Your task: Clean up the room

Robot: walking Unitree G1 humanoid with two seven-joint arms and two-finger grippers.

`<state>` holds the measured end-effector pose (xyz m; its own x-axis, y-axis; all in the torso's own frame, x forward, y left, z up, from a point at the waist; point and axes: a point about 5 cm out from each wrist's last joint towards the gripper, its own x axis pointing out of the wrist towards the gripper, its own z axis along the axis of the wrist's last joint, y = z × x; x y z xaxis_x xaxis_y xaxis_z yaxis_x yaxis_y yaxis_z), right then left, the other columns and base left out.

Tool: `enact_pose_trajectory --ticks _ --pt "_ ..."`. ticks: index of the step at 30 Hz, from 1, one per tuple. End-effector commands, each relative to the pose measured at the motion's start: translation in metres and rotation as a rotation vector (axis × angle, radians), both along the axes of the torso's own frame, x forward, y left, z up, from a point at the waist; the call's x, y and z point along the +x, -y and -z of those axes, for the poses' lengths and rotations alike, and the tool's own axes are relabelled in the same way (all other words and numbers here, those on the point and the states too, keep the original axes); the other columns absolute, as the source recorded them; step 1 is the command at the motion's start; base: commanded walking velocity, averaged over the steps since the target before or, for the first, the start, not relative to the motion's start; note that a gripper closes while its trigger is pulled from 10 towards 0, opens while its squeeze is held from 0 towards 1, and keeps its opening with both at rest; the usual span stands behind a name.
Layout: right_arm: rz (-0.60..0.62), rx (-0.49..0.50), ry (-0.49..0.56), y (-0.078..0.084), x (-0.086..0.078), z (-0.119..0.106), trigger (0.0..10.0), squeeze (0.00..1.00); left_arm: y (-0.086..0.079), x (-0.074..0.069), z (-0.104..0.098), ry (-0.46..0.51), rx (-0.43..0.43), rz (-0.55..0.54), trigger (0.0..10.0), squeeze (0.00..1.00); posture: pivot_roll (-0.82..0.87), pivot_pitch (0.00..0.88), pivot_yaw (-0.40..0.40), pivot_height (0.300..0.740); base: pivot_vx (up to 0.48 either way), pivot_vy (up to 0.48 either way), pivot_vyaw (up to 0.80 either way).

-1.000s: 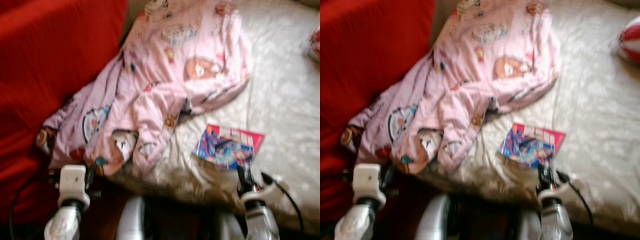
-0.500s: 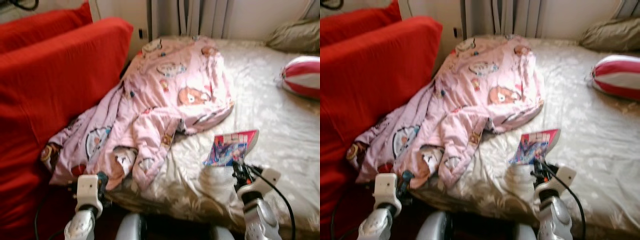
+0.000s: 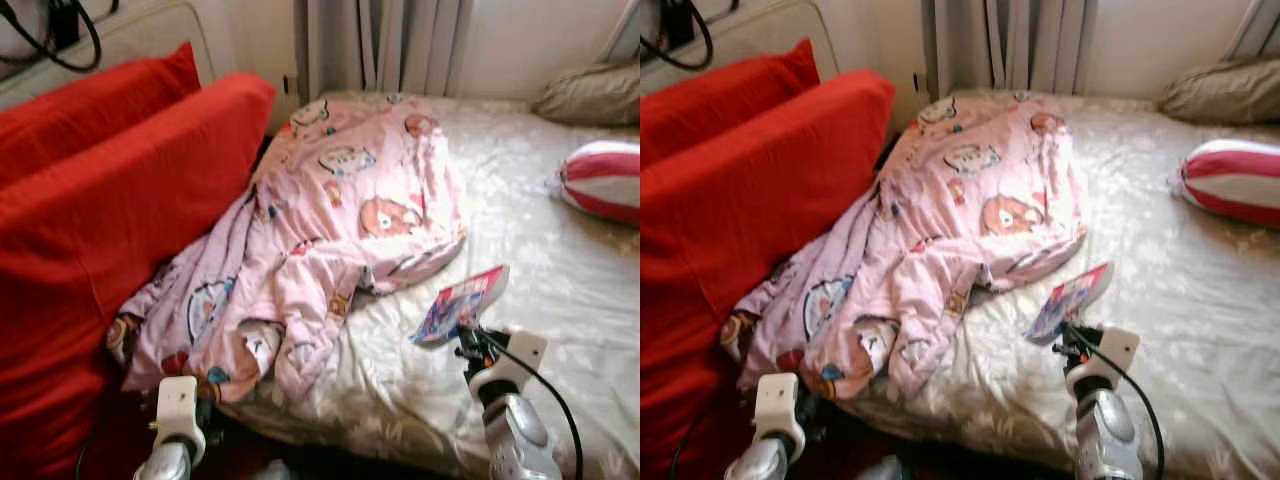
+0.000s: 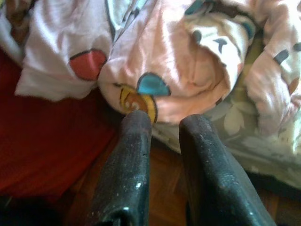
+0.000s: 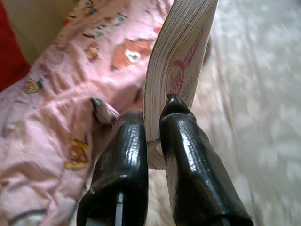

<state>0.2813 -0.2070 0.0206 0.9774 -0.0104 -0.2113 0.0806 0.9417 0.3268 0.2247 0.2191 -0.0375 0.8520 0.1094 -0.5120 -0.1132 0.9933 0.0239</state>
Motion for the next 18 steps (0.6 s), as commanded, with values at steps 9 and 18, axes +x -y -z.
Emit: enact_pose_trajectory --ticks 9,18 --pt "-0.046 -0.089 -0.003 -0.012 0.006 -0.001 10.0 0.0 0.002 -0.022 0.024 -0.176 -0.011 -0.044 10.0 0.0 0.03 0.0 0.022 0.74 0.0 0.0 0.0" --pt "0.132 -0.111 -0.09 0.01 0.001 0.007 10.0 0.0 0.003 -0.029 0.03 -0.204 -0.009 -0.06 10.0 0.0 0.02 0.0 0.031 0.74 0.0 0.0 0.0"
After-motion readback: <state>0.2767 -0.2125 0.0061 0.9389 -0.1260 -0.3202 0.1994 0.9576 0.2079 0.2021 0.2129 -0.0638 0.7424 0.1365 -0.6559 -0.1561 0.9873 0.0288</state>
